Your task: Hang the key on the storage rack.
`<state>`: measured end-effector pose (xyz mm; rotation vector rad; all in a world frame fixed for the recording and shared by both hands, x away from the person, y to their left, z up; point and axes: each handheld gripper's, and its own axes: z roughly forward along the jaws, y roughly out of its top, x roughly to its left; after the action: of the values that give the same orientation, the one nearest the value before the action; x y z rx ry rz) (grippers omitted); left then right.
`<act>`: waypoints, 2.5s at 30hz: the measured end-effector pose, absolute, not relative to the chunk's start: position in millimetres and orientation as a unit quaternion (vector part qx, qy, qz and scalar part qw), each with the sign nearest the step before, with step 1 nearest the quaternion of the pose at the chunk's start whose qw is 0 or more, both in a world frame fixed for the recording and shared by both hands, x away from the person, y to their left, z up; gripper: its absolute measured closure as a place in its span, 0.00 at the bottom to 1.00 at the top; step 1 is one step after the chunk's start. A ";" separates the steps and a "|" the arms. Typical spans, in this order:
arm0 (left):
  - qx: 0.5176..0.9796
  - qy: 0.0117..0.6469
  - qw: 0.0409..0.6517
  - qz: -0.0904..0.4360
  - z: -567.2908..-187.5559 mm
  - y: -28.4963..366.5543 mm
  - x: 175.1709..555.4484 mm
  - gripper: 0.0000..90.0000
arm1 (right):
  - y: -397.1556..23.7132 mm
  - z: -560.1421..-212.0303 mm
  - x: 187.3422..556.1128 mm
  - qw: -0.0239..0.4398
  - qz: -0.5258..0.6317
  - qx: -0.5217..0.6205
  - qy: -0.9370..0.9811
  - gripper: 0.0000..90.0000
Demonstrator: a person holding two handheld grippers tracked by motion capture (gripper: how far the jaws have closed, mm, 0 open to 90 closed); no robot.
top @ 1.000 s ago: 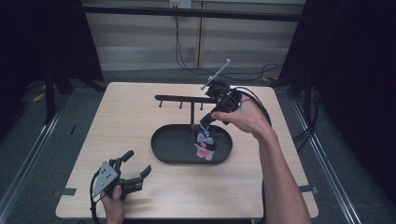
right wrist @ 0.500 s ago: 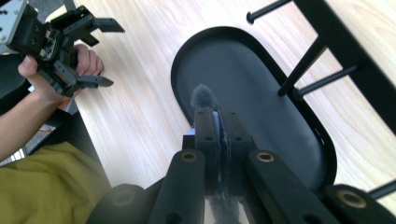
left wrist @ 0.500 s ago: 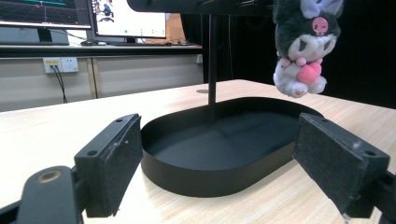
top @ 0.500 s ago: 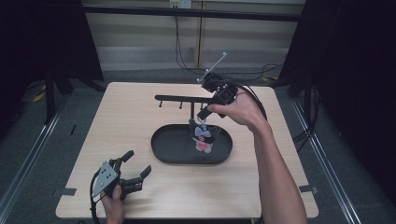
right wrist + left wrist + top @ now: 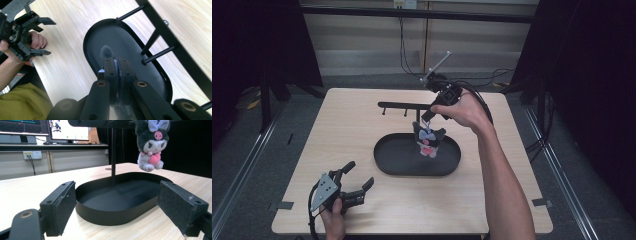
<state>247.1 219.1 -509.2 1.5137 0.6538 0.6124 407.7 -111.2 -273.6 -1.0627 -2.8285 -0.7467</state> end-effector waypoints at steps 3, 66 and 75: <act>0.663 0.285 0.637 0.269 -509.2 219.0 247.1 0.17 | -110.9 -274.4 410.7 0.014 -0.239 -0.345 -0.908 0.97; 0.661 0.287 0.639 0.268 -509.3 218.6 247.1 0.17 | -127.6 -289.0 428.2 -0.005 -0.244 -0.399 -0.884 0.94; 0.662 0.288 0.637 0.270 -509.4 218.7 246.6 0.17 | -135.0 -291.1 410.1 -0.032 -0.299 -0.381 -0.874 0.82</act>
<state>246.6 218.7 -509.4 1.5126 0.6584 0.6177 410.1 -135.0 -291.1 -1.2207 -2.8035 -0.9595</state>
